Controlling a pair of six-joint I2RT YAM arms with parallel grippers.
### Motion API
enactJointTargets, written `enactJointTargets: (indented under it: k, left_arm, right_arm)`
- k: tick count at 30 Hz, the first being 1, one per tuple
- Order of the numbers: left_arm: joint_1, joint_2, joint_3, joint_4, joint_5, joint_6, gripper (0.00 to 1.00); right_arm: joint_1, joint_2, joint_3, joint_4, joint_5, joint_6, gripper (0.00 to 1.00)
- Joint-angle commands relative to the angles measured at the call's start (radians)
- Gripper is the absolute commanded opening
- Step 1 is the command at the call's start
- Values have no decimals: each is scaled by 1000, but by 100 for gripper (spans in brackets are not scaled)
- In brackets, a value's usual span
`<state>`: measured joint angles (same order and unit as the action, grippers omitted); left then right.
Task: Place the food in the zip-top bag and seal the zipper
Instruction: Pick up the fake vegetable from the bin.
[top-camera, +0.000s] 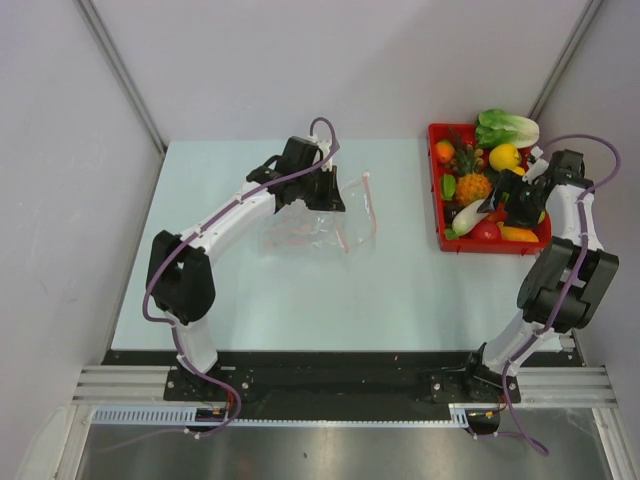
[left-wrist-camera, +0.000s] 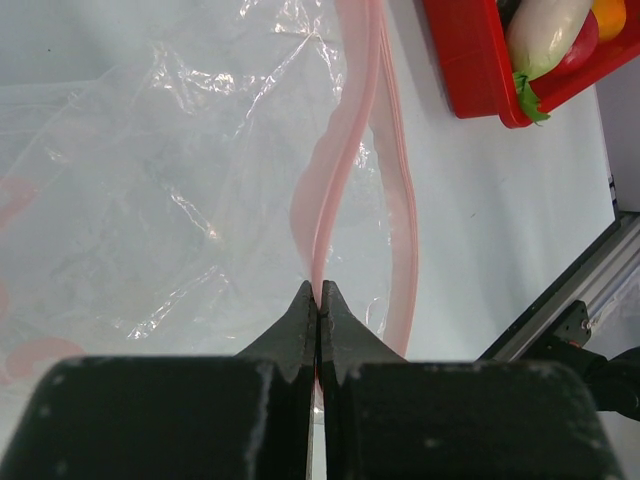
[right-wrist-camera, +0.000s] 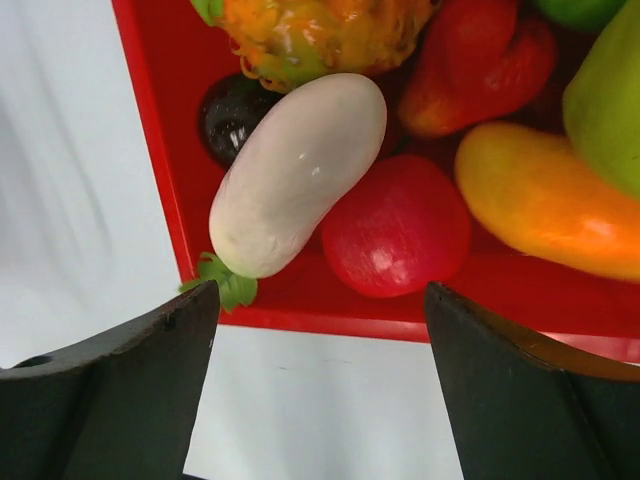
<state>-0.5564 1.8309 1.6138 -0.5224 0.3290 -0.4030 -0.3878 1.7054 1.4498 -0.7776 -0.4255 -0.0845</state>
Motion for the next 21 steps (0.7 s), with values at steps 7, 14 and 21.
enactJointTargets:
  k: [7,14,21]
  left_arm:
    - [-5,-10,58,21,1,-25,0]
    - [-5,2,69,15,-10,-25,0]
    - [-7,-1,54,13,-13,-23,0]
  right_arm:
    - [-5,117,41,112,-44,381,89]
    - [-2,210,83,159,-61,431,88]
    - [6,286,158,161,-79,434,84]
